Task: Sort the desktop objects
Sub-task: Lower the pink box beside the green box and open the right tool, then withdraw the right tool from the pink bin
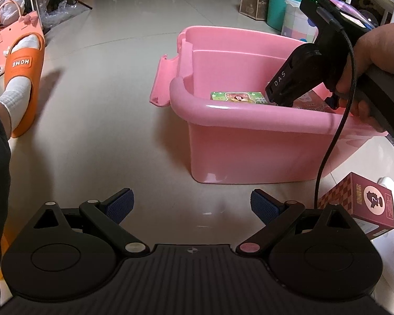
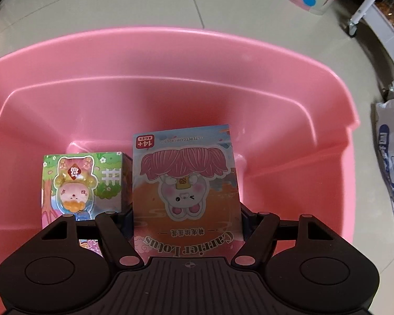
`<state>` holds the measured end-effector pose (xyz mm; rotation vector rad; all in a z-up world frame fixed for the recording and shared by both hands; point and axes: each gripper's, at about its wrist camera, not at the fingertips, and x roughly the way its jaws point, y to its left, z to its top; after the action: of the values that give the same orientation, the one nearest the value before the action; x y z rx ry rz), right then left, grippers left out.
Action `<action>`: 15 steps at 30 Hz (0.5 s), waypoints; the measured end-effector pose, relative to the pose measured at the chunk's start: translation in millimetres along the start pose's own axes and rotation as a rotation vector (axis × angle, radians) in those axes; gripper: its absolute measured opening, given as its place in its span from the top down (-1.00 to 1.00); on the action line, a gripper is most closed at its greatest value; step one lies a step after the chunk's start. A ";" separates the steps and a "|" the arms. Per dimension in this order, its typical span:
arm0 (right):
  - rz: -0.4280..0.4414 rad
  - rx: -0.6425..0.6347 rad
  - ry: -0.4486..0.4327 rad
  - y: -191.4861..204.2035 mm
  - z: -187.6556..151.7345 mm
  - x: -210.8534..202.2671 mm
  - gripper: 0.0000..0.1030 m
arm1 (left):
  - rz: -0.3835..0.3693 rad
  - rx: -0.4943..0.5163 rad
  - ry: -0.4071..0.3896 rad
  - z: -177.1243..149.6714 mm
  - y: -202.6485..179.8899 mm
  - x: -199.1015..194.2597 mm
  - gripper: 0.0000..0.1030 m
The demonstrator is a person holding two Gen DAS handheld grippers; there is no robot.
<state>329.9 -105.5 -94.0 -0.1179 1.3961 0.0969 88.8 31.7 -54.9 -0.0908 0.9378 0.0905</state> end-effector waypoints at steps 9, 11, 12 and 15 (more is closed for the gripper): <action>0.029 0.019 0.028 -0.5 -1.2 -1.5 -0.41 | -0.008 0.002 0.007 -0.8 -0.5 0.4 -0.90; 0.030 0.016 0.007 0.5 -5.0 -7.4 -0.42 | -0.009 0.001 0.009 -0.3 0.4 0.4 -0.90; 0.031 0.013 -0.006 1.0 -7.3 -10.9 -0.42 | -0.008 0.001 0.009 0.1 0.9 0.5 -0.90; 0.045 0.005 -0.065 0.8 -17.5 -29.9 -0.44 | -0.015 -0.012 0.012 0.5 3.5 -2.3 -0.90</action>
<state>307.5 -107.0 -67.5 -0.0787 1.3341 0.1333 87.5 35.1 -52.9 -0.1094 0.9488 0.0813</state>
